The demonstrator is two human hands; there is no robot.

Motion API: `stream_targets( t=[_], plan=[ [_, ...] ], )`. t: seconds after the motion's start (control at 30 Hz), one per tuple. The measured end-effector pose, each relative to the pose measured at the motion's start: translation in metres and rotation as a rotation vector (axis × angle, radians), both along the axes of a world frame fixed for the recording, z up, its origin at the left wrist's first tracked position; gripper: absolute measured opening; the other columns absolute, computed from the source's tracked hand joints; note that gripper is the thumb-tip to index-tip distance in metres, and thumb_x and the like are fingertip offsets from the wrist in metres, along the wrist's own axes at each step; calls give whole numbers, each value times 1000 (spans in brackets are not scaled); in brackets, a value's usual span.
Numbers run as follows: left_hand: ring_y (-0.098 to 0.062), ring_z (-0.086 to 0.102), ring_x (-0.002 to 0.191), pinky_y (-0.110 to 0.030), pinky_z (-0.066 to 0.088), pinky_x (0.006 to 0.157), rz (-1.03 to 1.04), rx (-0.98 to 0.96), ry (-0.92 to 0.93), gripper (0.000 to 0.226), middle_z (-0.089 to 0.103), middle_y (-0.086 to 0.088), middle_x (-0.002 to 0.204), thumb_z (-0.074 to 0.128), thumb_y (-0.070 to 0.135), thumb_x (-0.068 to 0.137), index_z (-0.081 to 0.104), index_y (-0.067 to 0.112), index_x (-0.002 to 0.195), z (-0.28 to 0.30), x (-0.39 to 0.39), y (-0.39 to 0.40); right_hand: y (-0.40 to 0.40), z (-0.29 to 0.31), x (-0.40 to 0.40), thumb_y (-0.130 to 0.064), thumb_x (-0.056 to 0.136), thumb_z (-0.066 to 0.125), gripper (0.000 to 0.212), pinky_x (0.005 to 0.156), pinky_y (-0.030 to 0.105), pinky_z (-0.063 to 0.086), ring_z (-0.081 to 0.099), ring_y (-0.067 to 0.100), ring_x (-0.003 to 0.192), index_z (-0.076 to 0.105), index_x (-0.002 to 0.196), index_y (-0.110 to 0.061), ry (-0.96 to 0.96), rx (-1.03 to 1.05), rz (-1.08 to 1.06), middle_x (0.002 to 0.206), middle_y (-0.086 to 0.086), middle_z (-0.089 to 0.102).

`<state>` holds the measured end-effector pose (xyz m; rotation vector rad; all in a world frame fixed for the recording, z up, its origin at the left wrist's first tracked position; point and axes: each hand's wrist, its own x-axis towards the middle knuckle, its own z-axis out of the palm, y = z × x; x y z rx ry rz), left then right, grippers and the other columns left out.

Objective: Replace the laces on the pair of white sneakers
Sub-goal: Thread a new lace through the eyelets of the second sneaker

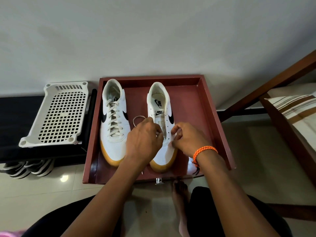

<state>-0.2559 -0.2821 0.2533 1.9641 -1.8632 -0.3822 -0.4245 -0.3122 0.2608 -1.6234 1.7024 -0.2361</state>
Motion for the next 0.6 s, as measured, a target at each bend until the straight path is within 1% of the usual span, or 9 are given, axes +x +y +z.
stream_targets(
  t=[0.07,0.13,0.2,0.23,0.3,0.37,0.4,0.5,0.6],
  plan=[
    [-20,65,92,-38,55,73,11,75,82,12,58,11,96,72,33,95,80,25,96,-2,-2,-1,1,-1,1,-26,72,88,33,72,51,65,71,26,85,62,91,-35,7,-4,-1,90,-5,71],
    [-18,64,93,-36,52,75,30,121,137,11,59,10,99,72,29,95,82,25,96,-4,-5,-2,2,-2,4,-27,72,88,35,72,50,65,71,28,85,60,91,-35,19,-10,-9,93,-3,71],
    [-14,61,88,-30,47,72,49,157,178,12,60,11,96,72,23,96,84,24,93,-5,-8,-5,3,-3,5,-27,71,89,37,73,50,65,71,28,86,59,91,-35,32,-6,-15,95,-2,70],
    [-12,61,85,-28,45,71,58,178,204,13,60,14,91,72,21,95,84,24,91,-5,-8,-6,3,-3,5,-27,71,90,37,73,50,65,71,28,86,59,91,-34,38,-4,-17,95,-1,71],
    [-6,60,76,-23,41,63,69,234,253,16,58,19,82,71,16,95,83,22,87,-5,-10,-10,3,-3,4,-26,70,91,38,74,49,64,71,28,86,60,91,-32,44,-1,-27,94,-1,71],
    [-4,57,71,-19,37,57,68,284,286,19,58,20,81,68,13,96,81,21,84,-4,-12,-12,3,-3,4,-25,70,93,39,77,48,64,70,27,87,61,91,-30,52,-5,-29,94,-2,71],
    [-7,58,73,-21,38,58,65,296,300,21,60,16,84,68,12,96,78,23,82,-5,-13,-13,4,-2,4,-25,70,93,39,80,46,63,70,27,88,61,91,-30,63,-9,-24,94,-2,71],
    [-20,66,87,-26,42,66,38,299,313,26,66,4,97,68,13,97,70,30,78,-9,-13,-16,4,-1,4,-24,73,94,38,84,42,61,70,25,91,61,93,-29,87,-25,-7,94,-3,72],
    [-21,67,89,-30,50,71,1,299,320,29,66,4,95,68,14,98,67,35,79,-12,-10,-17,4,1,3,-22,73,94,39,84,41,60,69,24,91,62,94,-28,90,-34,5,94,-4,71]
  ],
)
